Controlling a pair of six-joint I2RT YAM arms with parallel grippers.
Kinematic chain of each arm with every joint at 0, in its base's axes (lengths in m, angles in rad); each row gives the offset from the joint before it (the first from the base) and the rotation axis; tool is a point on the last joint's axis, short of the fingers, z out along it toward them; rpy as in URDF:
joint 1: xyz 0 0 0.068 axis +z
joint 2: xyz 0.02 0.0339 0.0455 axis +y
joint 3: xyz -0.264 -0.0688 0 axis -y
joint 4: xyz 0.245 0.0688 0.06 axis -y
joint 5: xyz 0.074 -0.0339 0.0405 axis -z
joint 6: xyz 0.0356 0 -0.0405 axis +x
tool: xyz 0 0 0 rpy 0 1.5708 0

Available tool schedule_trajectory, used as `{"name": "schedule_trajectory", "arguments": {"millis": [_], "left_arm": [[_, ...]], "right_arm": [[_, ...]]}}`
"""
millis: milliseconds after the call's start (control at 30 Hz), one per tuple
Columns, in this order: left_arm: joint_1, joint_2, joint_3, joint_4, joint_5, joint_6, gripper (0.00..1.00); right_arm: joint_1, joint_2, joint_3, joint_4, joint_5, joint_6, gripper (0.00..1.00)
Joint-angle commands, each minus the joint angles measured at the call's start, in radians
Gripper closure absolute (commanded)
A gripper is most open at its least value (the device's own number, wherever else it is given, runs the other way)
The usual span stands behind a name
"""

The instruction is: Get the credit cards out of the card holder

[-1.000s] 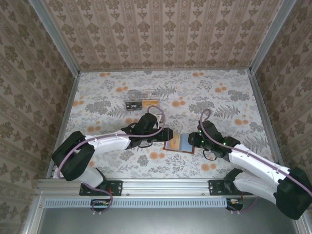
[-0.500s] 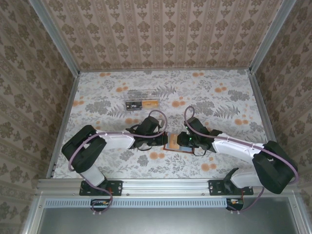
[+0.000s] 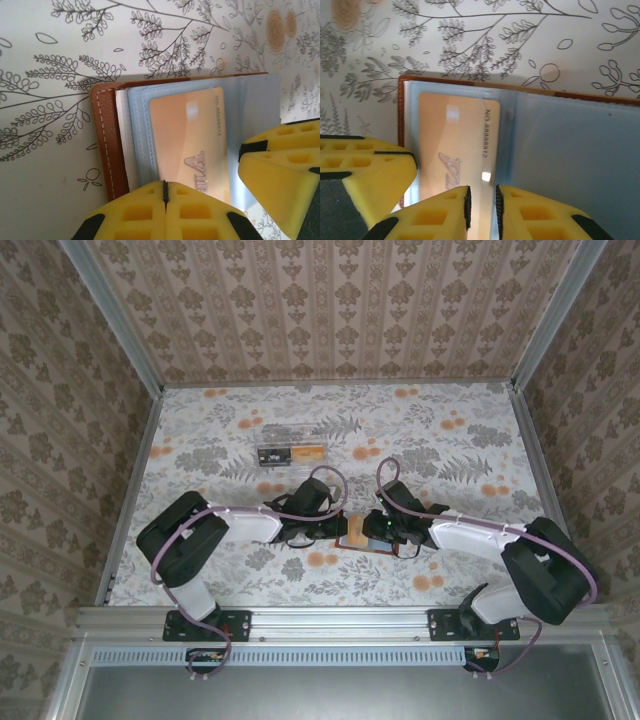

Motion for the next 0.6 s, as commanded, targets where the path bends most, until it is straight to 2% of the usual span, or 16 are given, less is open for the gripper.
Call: {"name": "schedule_trajectory", "arguments": {"millis": [0, 300, 567], "left_arm": [[-0.012, 0.027, 0.024, 0.001, 0.004, 0.002, 1.00], [-0.025, 0.040, 0.010, 0.001, 0.001, -0.013, 1.00], [-0.027, 0.028, 0.010, -0.016, -0.008, -0.009, 1.00]], "right_arm": [[-0.007, 0.019, -0.021, 0.031, -0.032, 0.020, 0.75], [-0.018, 0.040, -0.030, 0.063, -0.058, 0.036, 0.77], [-0.031, 0.008, -0.056, 0.068, -0.061, 0.049, 0.88]]}}
